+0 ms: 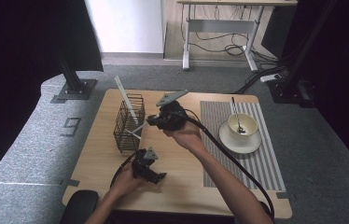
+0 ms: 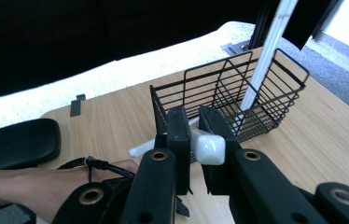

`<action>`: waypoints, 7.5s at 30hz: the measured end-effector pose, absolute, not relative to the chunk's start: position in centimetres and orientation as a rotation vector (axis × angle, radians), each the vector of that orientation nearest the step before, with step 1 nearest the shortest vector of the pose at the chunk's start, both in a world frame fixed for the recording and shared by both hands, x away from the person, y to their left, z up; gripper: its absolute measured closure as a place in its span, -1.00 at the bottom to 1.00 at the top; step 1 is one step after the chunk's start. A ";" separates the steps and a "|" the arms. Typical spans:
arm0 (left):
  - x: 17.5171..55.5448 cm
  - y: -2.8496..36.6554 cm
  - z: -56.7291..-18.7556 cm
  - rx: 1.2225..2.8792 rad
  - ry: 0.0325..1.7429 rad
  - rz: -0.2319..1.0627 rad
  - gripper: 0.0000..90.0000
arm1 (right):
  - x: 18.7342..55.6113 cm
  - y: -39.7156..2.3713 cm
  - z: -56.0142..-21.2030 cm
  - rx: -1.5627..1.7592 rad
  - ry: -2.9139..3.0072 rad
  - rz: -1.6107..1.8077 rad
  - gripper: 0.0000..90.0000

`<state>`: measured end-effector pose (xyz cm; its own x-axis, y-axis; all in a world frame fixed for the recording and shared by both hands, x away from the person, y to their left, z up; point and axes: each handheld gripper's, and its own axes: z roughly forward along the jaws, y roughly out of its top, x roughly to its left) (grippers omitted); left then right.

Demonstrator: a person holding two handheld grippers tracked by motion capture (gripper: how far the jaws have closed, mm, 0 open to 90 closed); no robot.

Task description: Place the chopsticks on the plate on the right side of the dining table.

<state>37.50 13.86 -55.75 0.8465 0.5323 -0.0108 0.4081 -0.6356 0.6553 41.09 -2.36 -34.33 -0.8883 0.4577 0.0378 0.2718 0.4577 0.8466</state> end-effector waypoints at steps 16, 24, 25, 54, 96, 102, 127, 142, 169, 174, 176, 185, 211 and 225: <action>37.5 13.9 -55.8 2.343 0.680 0.241 -1.00 | 40.3 -6.9 -31.6 0.714 2.445 1.480 0.82; 37.5 13.8 -55.8 2.343 0.681 0.240 -1.00 | 38.8 -9.5 -29.4 0.716 2.381 1.450 0.82; 37.5 13.8 -55.7 2.350 0.684 0.238 -1.00 | 38.6 -9.8 -29.3 0.717 2.375 1.445 0.82; 36.5 12.5 -51.7 2.130 0.481 0.224 0.13 | 36.6 -10.2 -34.8 0.750 2.562 1.331 0.82; 35.8 12.3 -51.1 2.184 0.380 0.174 0.91 | 38.1 -10.6 -38.4 0.860 2.305 1.003 -0.64; 35.9 12.5 -51.0 2.183 0.373 0.181 0.91 | 38.6 -12.2 -39.9 0.905 2.286 0.979 -0.65; 35.6 12.3 -50.7 2.265 0.308 0.182 0.91 | 39.5 -16.0 -44.6 1.056 2.308 0.979 -0.65; 35.9 12.6 -50.8 2.376 0.247 0.079 0.91 | 36.5 -17.8 -45.3 1.003 2.496 1.009 -0.71; 34.5 10.6 -51.9 2.571 0.056 -0.034 0.91 | 32.2 -15.8 -49.8 0.730 2.784 0.703 0.12; 34.4 10.5 -51.9 2.576 0.042 -0.034 0.91 | 32.0 -15.5 -50.0 0.666 2.802 0.662 0.43; 34.4 10.5 -51.9 2.575 0.038 -0.029 0.91 | 31.8 -15.4 -50.0 0.632 2.807 0.650 0.49; 34.3 10.6 -51.9 2.571 0.004 0.005 0.90 | 31.7 -15.0 -50.1 0.557 2.852 0.595 0.60; 35.5 12.5 -51.3 2.400 0.185 0.183 0.39 | 31.2 -15.1 -49.1 0.504 2.915 0.689 0.84; 36.6 13.9 -51.3 2.302 0.484 0.261 -0.28 | 31.2 -17.0 -48.7 0.625 2.855 0.741 0.84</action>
